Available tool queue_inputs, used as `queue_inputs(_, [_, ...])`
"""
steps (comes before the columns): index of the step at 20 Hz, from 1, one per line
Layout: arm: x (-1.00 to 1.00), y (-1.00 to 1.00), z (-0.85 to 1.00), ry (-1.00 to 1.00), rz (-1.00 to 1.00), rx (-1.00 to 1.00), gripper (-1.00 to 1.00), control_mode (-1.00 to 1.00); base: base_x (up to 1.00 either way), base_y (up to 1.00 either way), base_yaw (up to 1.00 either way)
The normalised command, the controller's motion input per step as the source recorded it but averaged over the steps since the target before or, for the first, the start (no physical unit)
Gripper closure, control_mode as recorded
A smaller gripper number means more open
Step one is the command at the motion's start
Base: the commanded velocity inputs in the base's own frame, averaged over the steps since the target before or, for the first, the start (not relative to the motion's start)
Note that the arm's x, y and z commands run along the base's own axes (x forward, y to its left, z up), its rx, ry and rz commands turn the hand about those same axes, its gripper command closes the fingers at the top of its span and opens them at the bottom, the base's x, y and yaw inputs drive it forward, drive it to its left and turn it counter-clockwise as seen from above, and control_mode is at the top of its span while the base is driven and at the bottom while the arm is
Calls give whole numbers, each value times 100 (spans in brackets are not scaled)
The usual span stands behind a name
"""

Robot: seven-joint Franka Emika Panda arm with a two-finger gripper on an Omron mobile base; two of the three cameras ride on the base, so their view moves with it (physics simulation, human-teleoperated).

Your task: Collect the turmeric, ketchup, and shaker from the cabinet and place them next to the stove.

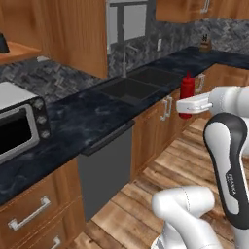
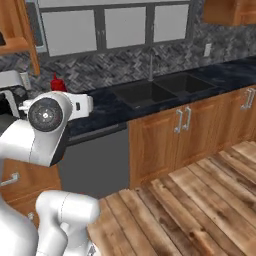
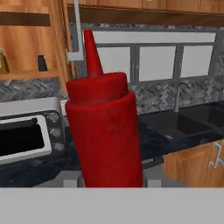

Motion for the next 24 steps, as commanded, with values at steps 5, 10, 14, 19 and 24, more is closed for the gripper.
queue_inputs(5, [0, 0, 0, 0, 0, 0, 100, 100, 46, -52, -48])
queue_inputs(10, [0, 0, 0, 0, 0, 0, 100, 100, 65, -44, -46])
queue_inputs(14, [0, 0, 0, 0, 0, 0, 100, 100, 75, -29, -46])
queue_inputs(19, [0, 0, 0, 0, 0, 0, 100, 100, 76, -25, -46])
queue_inputs(24, [0, 0, 0, 0, 0, 0, 100, 100, 80, -3, -48])
